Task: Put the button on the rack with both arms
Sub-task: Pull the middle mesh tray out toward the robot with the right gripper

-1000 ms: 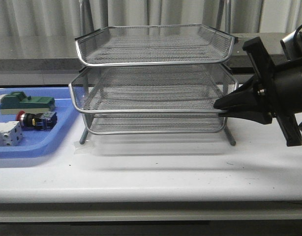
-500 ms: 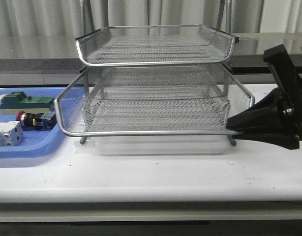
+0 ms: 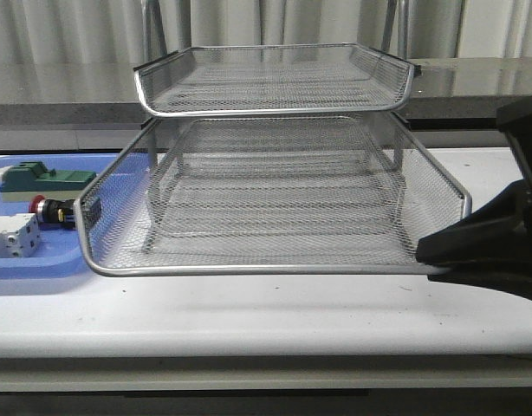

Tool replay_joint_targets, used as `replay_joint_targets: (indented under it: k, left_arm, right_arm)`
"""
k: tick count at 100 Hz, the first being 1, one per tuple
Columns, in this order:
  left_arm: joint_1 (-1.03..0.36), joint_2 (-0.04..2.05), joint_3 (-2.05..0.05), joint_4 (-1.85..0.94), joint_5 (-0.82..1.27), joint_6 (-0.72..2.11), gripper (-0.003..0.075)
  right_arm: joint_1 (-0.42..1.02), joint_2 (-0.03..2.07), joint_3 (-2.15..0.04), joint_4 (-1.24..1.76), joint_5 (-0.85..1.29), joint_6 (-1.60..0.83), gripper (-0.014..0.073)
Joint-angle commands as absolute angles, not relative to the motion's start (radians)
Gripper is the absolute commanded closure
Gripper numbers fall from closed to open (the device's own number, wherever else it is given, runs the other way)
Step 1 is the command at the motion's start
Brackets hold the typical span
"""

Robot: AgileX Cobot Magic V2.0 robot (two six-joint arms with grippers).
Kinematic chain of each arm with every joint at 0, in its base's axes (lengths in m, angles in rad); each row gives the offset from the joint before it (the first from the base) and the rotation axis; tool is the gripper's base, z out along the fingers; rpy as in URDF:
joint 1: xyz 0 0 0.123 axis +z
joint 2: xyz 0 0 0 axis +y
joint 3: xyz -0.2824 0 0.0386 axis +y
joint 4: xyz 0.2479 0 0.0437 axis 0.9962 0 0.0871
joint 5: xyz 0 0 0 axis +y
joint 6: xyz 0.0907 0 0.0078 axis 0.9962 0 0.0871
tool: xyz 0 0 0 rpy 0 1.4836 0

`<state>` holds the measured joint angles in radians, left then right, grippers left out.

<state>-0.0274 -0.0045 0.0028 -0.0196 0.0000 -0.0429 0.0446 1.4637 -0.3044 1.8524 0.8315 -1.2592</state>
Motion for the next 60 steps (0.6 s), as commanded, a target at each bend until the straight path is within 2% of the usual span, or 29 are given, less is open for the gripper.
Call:
replay_joint_targets:
  k: [1,12,20,21,34,41,47,60]
  left_arm:
    - [-0.025,-0.037,0.038,-0.025,-0.078,-0.051,0.0741]
    - [-0.025,-0.037,0.038,-0.025,-0.078,-0.051,0.0741]
    - [-0.025,-0.037,0.038,-0.025,-0.078,-0.051,0.0741]
    - [-0.025,-0.037,0.038,-0.025,-0.078,-0.051,0.0741]
    - [-0.025,-0.037,0.038,-0.025,-0.078,-0.051,0.0741]
    - [-0.025,-0.037,0.038,-0.025,-0.078,-0.051,0.0741]
    - [-0.025,-0.037,0.038,-0.025,-0.078,-0.051,0.0741]
    - [-0.025,-0.037,0.038,-0.025,-0.078,-0.051,0.0741]
  right_arm:
    - [0.049,1.443,-0.304,1.804,0.849,-1.283,0.0587]
    - [0.049,1.443,-0.304,1.806,0.853,-1.283,0.0537]
    - [0.049,1.443,-0.304,1.806,0.867,-1.283,0.0423]
    - [0.049,1.443,-0.304,1.806,0.871,-1.283,0.0384]
    - [0.049,1.443,-0.304,1.806,0.910,-1.283,0.0151]
    - [0.049,1.443,-0.304,1.806,0.927,-1.283,0.0071]
    - [0.049,1.443,-0.304,1.805,0.936,-1.283,0.0045]
    - [0.049,1.443,-0.304,1.793,0.939,-1.283,0.0044]
